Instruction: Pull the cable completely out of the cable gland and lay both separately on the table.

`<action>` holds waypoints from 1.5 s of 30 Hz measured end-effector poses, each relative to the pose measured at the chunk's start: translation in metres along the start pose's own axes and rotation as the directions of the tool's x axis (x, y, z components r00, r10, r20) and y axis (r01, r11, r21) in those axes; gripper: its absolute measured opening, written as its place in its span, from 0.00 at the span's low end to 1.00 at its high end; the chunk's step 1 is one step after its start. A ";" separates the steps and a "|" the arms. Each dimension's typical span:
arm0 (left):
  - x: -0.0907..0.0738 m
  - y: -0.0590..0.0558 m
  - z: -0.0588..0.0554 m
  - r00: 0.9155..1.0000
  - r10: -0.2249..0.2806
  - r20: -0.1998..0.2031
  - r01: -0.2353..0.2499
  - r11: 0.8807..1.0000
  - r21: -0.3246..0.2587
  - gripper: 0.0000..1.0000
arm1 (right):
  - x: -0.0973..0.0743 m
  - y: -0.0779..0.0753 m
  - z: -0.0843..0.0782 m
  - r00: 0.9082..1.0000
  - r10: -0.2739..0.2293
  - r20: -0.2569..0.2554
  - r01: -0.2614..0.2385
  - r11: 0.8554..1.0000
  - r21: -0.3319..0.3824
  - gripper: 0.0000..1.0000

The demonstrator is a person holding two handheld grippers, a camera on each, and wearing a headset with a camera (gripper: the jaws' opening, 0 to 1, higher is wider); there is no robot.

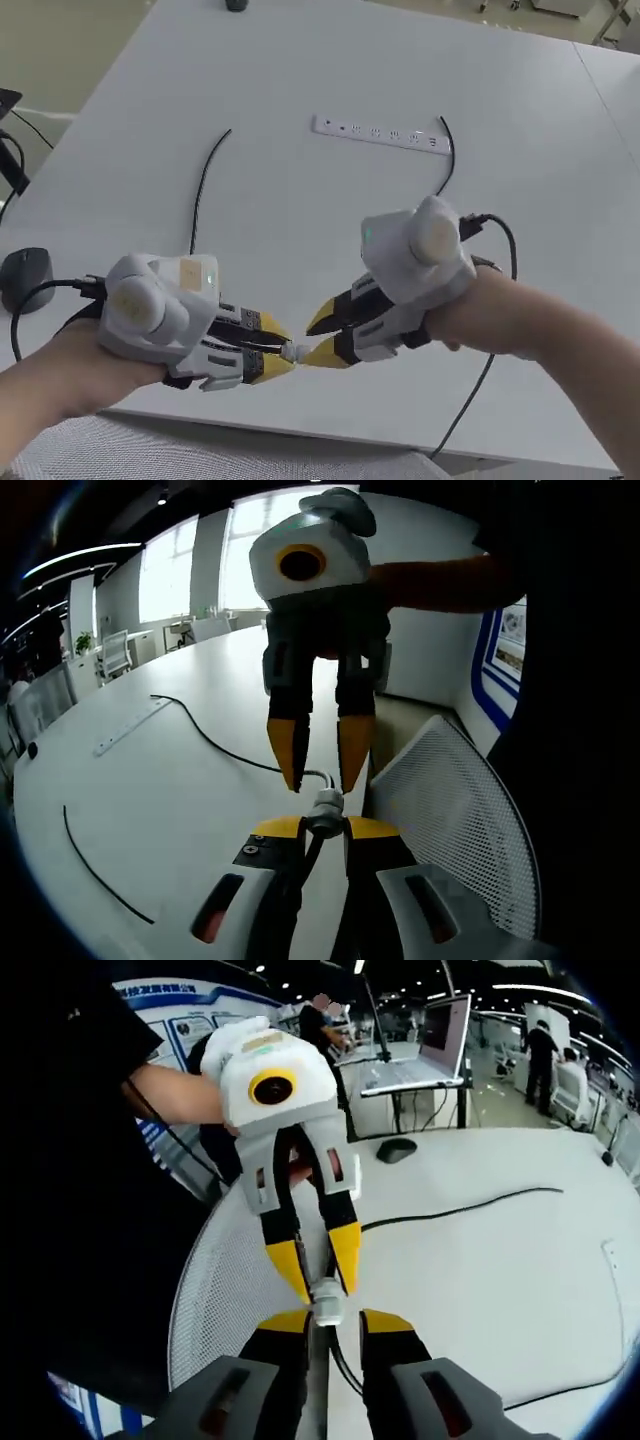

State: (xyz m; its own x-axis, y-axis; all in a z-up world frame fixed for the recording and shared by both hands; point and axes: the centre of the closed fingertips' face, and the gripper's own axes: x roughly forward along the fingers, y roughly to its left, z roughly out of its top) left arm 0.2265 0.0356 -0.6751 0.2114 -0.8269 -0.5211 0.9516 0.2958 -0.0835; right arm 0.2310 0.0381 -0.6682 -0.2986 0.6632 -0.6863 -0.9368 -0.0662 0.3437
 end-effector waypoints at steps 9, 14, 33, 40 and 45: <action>0.002 -0.002 0.007 1.000 -0.006 0.004 0.006 0.999 0.051 0.16 | 0.007 -0.001 -0.005 0.991 0.130 -0.012 -0.128 0.987 0.098 0.14; 0.003 -0.003 0.010 1.000 -0.024 0.007 0.023 0.996 0.083 0.15 | 0.008 0.006 -0.004 0.978 0.207 0.005 -0.205 0.965 0.163 0.11; 0.006 0.000 0.005 0.999 -0.040 -0.021 0.041 0.998 0.037 0.15 | 0.012 0.008 -0.011 0.987 0.144 -0.078 -0.141 0.989 0.037 0.06; 0.005 0.006 0.004 1.000 -0.026 0.009 0.026 0.997 -0.072 0.15 | 0.012 0.001 -0.008 0.991 -0.043 -0.128 0.030 0.995 -0.099 0.06; -0.001 0.010 0.004 0.999 -0.016 0.037 0.022 0.985 -0.169 0.15 | 0.014 0.000 -0.003 0.970 -0.220 -0.106 0.185 0.945 -0.269 0.06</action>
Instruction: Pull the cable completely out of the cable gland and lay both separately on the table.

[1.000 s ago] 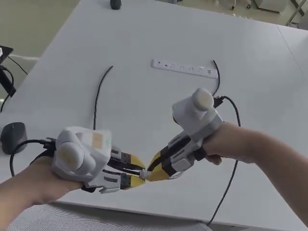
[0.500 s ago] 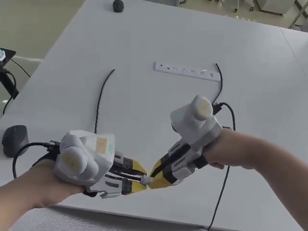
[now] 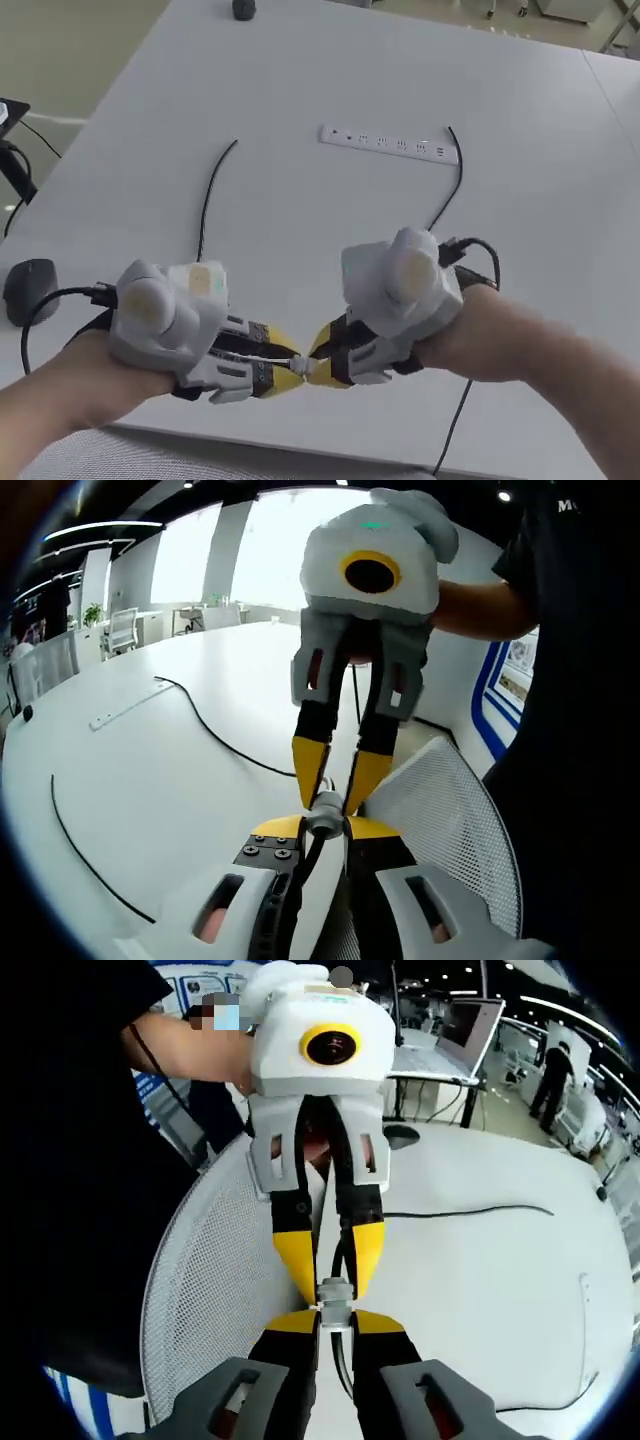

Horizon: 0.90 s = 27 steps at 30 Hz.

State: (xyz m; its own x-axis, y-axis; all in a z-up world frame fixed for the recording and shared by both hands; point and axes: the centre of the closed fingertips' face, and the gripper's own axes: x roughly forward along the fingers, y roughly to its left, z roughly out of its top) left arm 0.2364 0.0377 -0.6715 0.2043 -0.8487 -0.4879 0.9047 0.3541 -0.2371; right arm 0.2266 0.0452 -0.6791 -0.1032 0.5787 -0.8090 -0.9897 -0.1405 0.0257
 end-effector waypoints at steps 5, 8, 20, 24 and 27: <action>-0.003 0.000 0.001 1.000 0.000 0.021 0.001 0.998 -0.058 0.15 | -0.001 0.000 0.003 0.994 -0.111 0.007 0.111 0.990 -0.088 0.06; -0.003 -0.001 0.002 1.000 -0.002 0.027 0.004 0.998 -0.067 0.15 | -0.003 -0.001 0.003 0.989 -0.145 0.011 0.145 0.982 -0.122 0.07; -0.003 0.002 0.001 1.000 -0.002 0.010 0.003 0.995 -0.104 0.15 | -0.001 -0.005 0.004 0.975 -0.220 0.019 0.219 0.956 -0.194 0.07; -0.003 0.004 0.003 1.000 -0.007 0.010 0.007 0.997 -0.073 0.15 | -0.003 -0.009 0.004 0.977 -0.210 0.030 0.212 0.969 -0.130 0.08; -0.004 0.003 0.004 1.000 -0.010 0.004 0.010 0.999 -0.033 0.15 | -0.004 -0.009 0.004 0.981 -0.189 0.040 0.192 0.976 -0.103 0.08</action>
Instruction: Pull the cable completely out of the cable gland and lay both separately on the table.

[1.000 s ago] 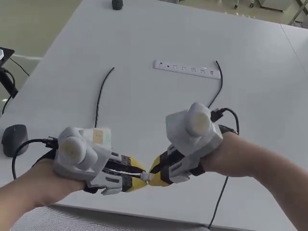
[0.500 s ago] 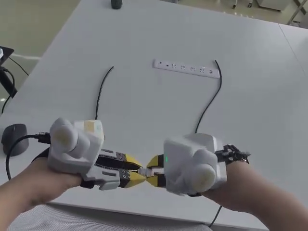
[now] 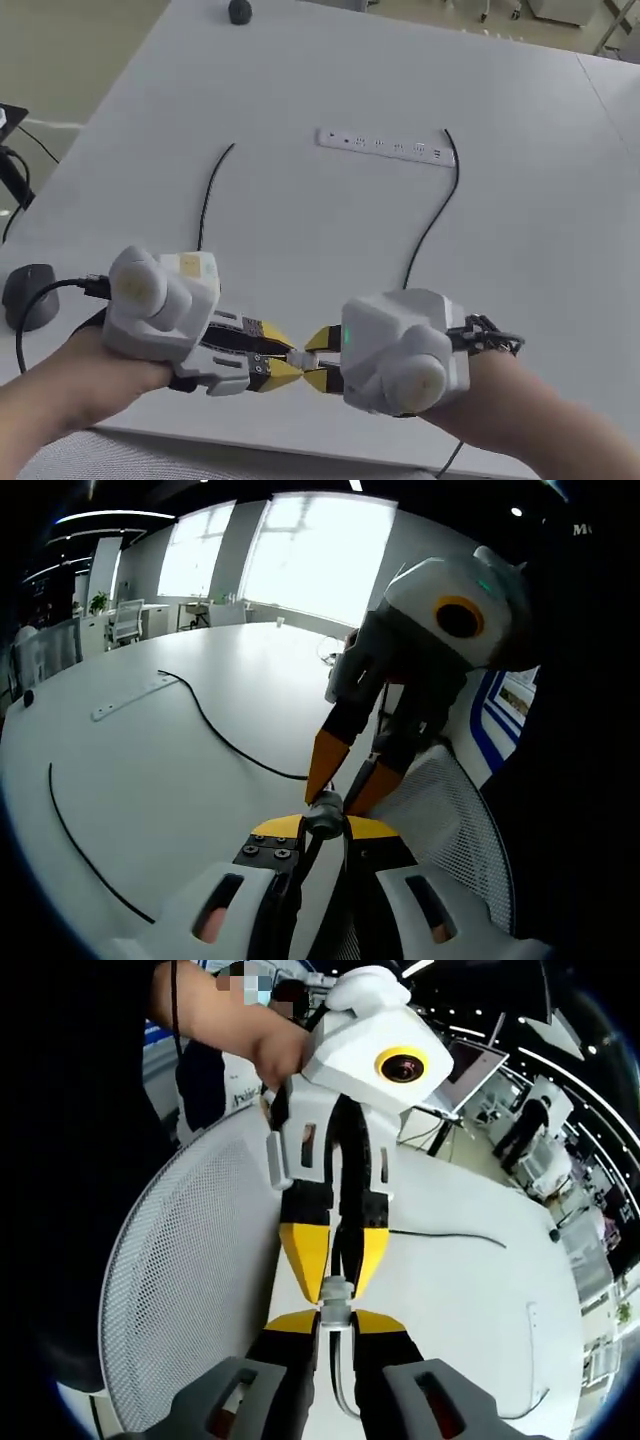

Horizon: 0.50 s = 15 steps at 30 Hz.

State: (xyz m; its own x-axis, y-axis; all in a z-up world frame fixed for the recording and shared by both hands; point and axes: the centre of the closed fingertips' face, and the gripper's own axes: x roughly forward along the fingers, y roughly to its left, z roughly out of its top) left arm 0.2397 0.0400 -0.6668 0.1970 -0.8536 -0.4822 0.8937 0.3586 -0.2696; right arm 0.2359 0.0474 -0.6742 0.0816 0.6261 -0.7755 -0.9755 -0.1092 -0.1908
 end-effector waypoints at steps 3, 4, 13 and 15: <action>-0.001 0.000 0.001 1.000 0.003 -0.002 -0.003 1.000 0.005 0.15 | -0.003 -0.002 0.001 1.000 0.020 0.022 -0.021 0.999 0.042 0.10; -0.001 0.000 0.001 1.000 0.004 -0.003 -0.004 1.000 0.008 0.15 | -0.005 -0.001 0.001 0.998 0.046 0.038 -0.049 0.995 0.082 0.12; 0.003 -0.004 -0.005 0.999 0.030 -0.036 -0.024 0.984 0.174 0.16 | -0.021 -0.011 0.002 0.955 0.265 0.134 -0.295 0.898 0.326 0.25; 0.003 -0.007 -0.003 0.999 0.027 -0.035 -0.019 0.980 0.200 0.16 | -0.021 -0.012 -0.002 0.940 0.313 0.134 -0.341 0.875 0.343 0.23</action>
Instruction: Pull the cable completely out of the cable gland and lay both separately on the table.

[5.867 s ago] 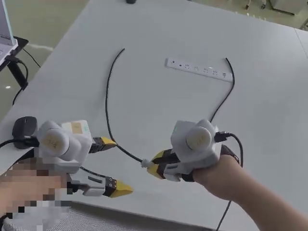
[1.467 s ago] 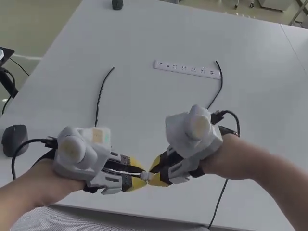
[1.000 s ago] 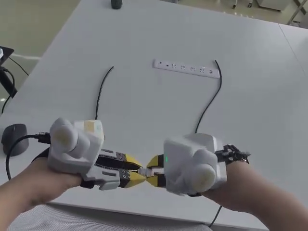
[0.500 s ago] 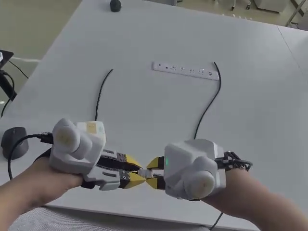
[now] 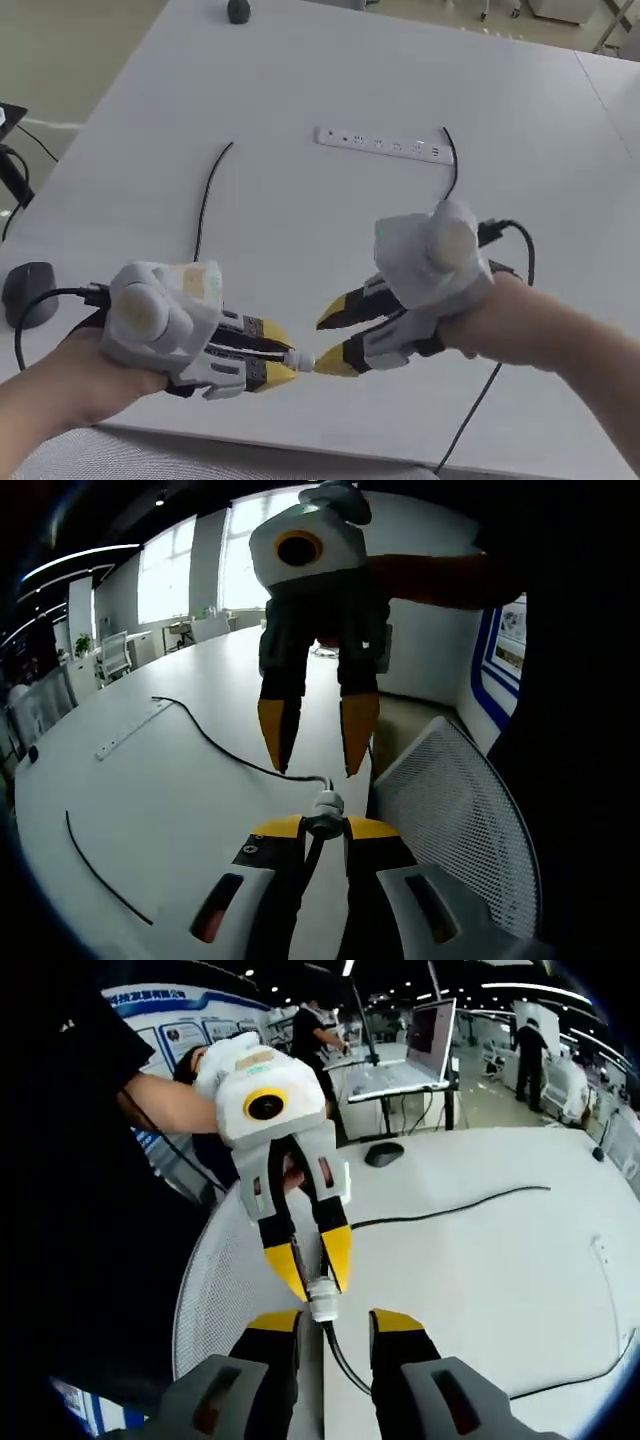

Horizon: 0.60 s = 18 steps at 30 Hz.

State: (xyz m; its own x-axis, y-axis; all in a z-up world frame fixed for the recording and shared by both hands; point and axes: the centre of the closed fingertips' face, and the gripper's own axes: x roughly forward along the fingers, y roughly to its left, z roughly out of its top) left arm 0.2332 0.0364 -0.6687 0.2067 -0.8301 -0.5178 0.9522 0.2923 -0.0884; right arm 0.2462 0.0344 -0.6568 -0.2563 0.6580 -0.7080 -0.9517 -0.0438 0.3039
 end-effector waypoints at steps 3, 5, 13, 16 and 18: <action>0.000 -0.004 0.005 1.000 -0.007 0.002 0.007 1.000 0.029 0.16 | 0.004 0.006 -0.006 0.993 0.121 -0.013 -0.119 0.990 0.078 0.19; 0.001 -0.006 0.006 1.000 -0.013 -0.004 0.013 0.999 0.048 0.16 | 0.008 0.009 -0.006 0.981 0.194 0.006 -0.193 0.975 0.112 0.18; 0.004 -0.013 0.005 0.999 -0.029 -0.028 0.032 0.994 0.106 0.16 | 0.012 0.017 -0.009 0.941 0.337 -0.003 -0.330 0.923 0.196 0.19; 0.004 -0.016 0.007 0.999 -0.035 -0.022 0.037 0.993 0.108 0.16 | 0.014 0.025 -0.010 0.918 0.397 0.002 -0.386 0.891 0.239 0.19; 0.005 -0.018 0.007 0.999 -0.039 -0.020 0.041 0.993 0.108 0.16 | 0.016 0.027 -0.011 0.916 0.400 -0.004 -0.389 0.894 0.222 0.18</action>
State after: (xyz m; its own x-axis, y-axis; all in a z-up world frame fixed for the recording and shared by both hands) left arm 0.2192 0.0238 -0.6632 0.1649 -0.8314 -0.5307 0.9786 0.2052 -0.0175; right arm 0.2150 0.0354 -0.6668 -0.6164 0.5822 -0.5301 -0.7136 -0.1286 0.6886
